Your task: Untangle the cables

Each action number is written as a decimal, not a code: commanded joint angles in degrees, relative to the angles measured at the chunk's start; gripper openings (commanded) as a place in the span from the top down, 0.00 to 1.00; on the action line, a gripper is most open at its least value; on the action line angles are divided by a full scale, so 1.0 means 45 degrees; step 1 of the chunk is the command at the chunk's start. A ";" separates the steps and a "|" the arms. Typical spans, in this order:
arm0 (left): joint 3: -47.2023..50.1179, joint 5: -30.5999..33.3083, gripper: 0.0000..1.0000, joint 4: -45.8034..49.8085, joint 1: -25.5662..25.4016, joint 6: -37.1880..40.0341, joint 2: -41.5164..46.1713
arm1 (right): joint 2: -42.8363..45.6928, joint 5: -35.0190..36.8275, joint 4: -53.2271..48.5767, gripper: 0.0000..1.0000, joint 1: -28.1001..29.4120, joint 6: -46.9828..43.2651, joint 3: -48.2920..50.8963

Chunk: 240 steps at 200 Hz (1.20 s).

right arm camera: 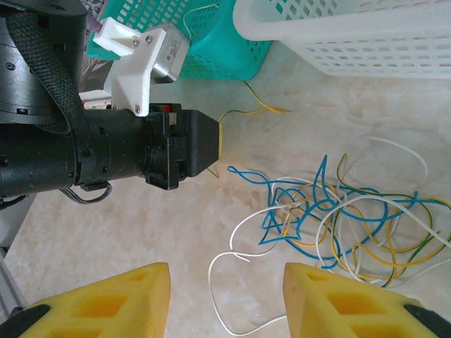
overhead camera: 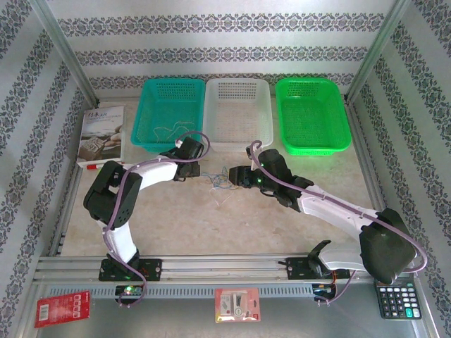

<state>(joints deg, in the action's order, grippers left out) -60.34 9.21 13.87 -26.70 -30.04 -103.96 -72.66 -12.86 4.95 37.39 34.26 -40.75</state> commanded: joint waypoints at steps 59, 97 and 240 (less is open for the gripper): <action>0.0463 0.0117 1.00 0.0726 -0.0219 0.0434 0.0985 | 0.0466 0.0124 0.0208 0.53 -0.0009 -0.0166 0.0058; 0.0877 -0.0874 1.00 0.1410 -0.0244 0.0408 0.3475 | 0.0262 -0.0046 0.0323 0.53 -0.0008 -0.0222 -0.0088; 0.1161 -0.3512 1.00 0.2585 -0.0356 -0.0836 0.8242 | -0.1286 -0.0658 0.2344 0.39 0.1218 -0.0313 -0.1728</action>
<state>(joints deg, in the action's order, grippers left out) -55.92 -4.43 25.10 -27.05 -31.20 -67.72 -76.84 -15.73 11.57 41.04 34.09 -45.91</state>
